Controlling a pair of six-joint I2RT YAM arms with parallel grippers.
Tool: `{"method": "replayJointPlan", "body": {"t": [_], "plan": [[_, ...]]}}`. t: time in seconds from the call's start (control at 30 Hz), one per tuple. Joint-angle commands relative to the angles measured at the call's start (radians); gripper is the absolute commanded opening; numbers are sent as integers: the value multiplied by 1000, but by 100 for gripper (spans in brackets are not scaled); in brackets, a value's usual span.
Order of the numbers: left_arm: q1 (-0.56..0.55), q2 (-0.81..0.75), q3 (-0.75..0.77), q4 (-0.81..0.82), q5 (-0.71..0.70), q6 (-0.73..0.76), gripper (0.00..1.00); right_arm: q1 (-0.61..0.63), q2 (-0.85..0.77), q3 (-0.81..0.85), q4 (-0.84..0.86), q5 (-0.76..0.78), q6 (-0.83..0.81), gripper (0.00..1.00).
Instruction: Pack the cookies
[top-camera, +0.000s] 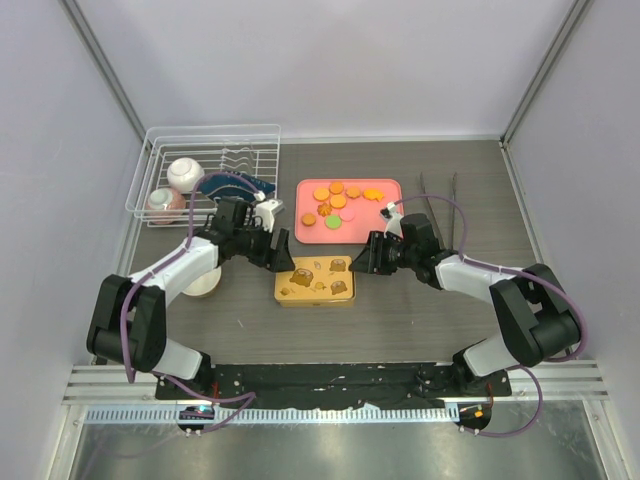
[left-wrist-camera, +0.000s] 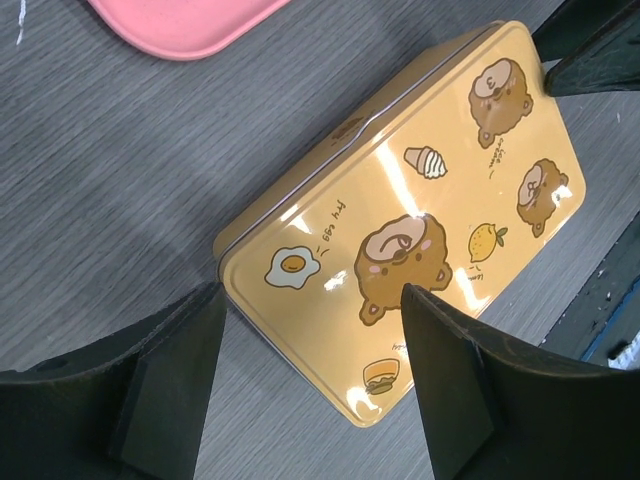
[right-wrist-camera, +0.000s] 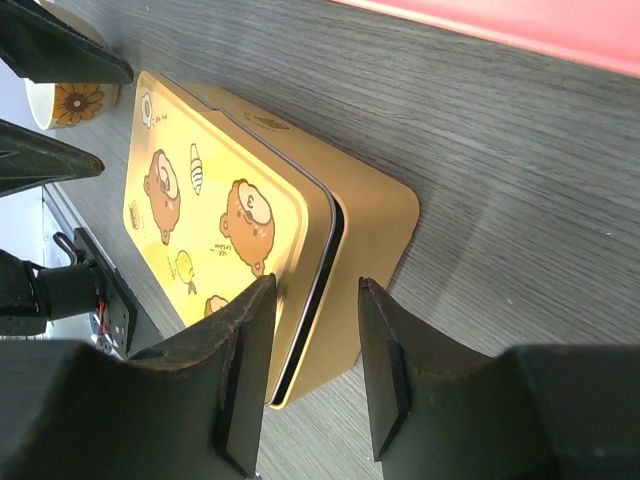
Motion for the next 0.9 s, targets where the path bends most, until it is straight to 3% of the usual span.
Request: {"method": "replayJointPlan", "body": {"t": [0.0, 0.63, 0.87], "plan": [[-5, -60, 28, -35, -33, 21, 76, -5, -35, 31, 20, 13, -17, 44], [-5, -68, 30, -158, -1, 20, 94, -14, -85, 52, -28, 22, -67, 51], [-5, -35, 27, -153, 32, 3, 96, -16, -99, 82, -100, 38, -130, 62]]}}
